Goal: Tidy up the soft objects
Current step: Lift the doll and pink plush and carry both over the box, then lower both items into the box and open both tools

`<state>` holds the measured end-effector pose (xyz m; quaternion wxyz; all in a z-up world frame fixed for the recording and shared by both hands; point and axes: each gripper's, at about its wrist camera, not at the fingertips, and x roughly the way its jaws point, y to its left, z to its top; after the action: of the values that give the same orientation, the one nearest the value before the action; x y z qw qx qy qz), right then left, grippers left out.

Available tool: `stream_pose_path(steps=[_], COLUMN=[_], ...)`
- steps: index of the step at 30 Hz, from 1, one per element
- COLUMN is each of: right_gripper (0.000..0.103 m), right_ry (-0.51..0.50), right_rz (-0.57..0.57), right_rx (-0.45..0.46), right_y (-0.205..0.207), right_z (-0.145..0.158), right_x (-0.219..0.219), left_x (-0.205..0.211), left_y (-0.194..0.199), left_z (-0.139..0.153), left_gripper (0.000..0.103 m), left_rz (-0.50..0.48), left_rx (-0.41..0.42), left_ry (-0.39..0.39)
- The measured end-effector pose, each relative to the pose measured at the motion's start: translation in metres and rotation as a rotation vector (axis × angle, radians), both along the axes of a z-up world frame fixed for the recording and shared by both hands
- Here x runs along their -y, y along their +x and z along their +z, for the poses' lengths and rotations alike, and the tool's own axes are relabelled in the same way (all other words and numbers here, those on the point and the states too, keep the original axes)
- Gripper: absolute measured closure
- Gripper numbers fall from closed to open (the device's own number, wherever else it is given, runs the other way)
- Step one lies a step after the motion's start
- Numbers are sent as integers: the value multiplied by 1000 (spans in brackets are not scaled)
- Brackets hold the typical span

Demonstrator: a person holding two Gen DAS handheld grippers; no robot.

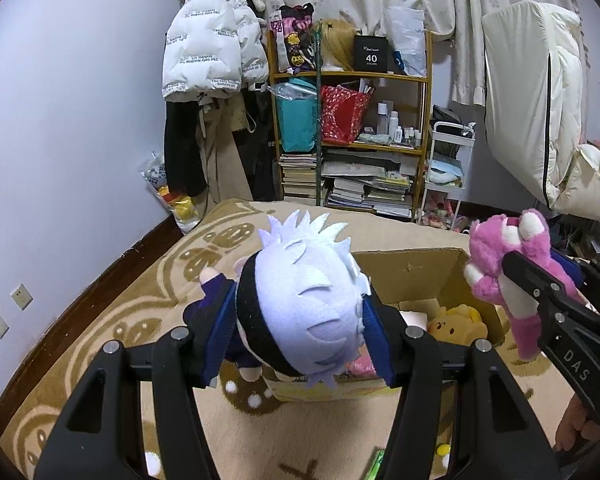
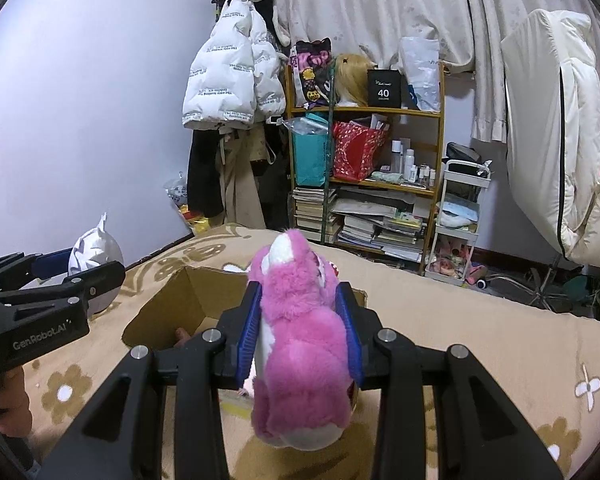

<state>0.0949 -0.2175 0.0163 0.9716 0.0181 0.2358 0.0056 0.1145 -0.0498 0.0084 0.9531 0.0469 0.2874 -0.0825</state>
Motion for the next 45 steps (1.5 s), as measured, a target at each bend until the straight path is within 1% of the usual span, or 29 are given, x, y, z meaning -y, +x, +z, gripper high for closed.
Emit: stream_pose_path(steps=[7,12,18,24,29,41,45], right_gripper=[64,64,63,63,63,62,62], right_ry=[-4,22,21,20,29,97,97], right_rz=[10,12,11,25,31,43,54], right_rx=[-35,-55,-64,-80,-84,-127,-113], right_y=[19,28,30,33,34,40,38], right_z=[-15,-23,-29,-36,-38,-52,-50], right_x=[5,13,17,16,17,28,27], left_x=[0,4,16,27,30,35,34], left_y=[17,24,30,33,36,39,39], left_z=[-10,-22,-30,-40,-44,-49,-51], left_gripper=[45,45,45,45,44,42,40], left_rz=[-7,-20,-48,-57,-63,-67,-76], left_rx=[-29,-55,-72,-99,-119,-121,-129], left_ry=[-15,-5,5,31,35,61,55])
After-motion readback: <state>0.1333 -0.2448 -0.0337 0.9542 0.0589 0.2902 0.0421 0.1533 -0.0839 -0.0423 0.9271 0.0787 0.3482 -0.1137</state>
